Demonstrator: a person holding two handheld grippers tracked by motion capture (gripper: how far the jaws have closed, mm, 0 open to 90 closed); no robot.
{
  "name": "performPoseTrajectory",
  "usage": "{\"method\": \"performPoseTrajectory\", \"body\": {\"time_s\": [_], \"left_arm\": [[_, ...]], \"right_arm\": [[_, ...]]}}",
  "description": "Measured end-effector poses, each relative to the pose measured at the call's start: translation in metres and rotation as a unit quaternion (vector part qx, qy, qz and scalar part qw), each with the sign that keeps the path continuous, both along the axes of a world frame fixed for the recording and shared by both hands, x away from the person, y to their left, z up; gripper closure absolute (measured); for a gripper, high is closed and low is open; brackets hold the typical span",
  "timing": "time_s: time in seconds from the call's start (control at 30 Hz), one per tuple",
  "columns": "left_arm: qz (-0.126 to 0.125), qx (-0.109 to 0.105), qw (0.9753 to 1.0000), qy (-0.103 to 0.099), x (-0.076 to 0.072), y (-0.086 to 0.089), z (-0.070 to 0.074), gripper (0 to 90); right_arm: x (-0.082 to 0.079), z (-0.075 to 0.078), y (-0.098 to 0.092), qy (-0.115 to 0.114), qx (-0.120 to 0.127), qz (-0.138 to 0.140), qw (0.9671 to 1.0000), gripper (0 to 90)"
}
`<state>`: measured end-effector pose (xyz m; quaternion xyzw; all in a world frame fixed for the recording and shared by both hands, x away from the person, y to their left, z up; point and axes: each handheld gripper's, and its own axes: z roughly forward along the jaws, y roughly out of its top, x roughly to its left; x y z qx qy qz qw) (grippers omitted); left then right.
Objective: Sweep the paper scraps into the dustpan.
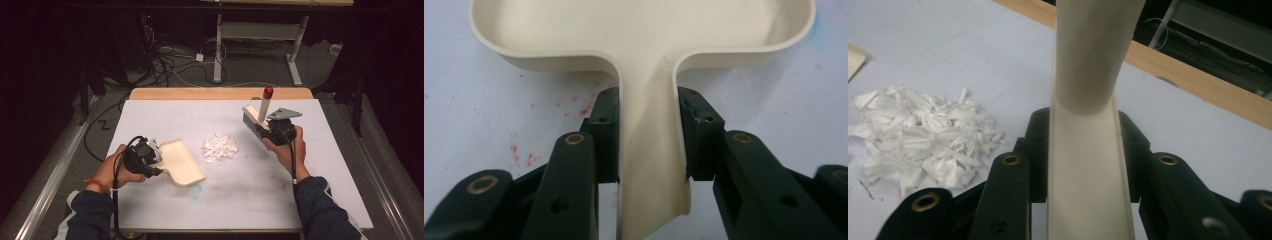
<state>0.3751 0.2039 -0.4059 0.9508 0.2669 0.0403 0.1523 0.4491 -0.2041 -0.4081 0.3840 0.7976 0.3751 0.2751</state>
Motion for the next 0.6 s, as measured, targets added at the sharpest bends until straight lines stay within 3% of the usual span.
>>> {"method": "performPoseTrajectory", "body": {"time_s": [0.37,0.4,0.6], "left_arm": [[-0.007,0.008,0.9999,0.004,0.003,-0.004,-0.002,63.1],[-0.003,0.002,1.0,0.003,0.003,-0.005,-0.002,63.1],[-0.009,0.011,0.9999,0.007,0.006,-0.009,-0.003,63.1]], "right_arm": [[0.013,-0.014,0.034,0.019,-0.025,0.009,0.9995,68.2],[0.014,-0.016,0.036,0.021,-0.024,0.011,0.9994,68.2],[0.012,-0.021,0.053,0.025,-0.025,0.025,0.9991,68.2]]}}
